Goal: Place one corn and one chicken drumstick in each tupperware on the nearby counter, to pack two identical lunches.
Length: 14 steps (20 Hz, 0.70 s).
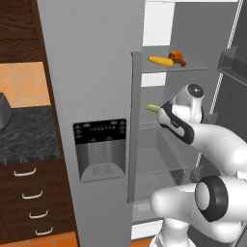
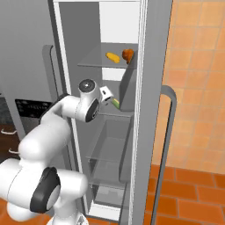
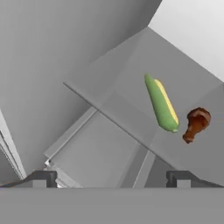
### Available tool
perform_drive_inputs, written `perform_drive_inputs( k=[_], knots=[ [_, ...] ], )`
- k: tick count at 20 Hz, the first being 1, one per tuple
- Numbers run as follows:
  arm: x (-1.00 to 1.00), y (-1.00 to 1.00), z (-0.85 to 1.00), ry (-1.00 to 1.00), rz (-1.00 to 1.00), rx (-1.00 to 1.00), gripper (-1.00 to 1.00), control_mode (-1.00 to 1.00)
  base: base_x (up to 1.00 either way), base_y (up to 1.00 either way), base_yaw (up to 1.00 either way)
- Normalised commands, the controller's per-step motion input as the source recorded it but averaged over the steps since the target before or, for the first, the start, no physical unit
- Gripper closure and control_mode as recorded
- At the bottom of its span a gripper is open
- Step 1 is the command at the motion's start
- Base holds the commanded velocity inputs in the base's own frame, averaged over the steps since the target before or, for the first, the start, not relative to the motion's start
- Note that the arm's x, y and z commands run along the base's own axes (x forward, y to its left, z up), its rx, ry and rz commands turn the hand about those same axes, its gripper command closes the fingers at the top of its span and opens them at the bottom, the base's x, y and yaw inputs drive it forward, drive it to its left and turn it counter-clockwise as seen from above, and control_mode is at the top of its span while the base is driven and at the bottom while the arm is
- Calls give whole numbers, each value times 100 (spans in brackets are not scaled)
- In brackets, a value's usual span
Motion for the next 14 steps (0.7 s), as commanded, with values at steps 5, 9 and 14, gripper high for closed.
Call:
perform_drive_inputs(
  k=[5,9,14],
  knots=[
    [70,-32,1,-2,1,0,-100,-100,0,0,0],
    [57,-14,0,0,0,0,-100,-100,0,0,0],
    [52,0,-5,0,0,0,-100,-100,0,0,0]
  ],
)
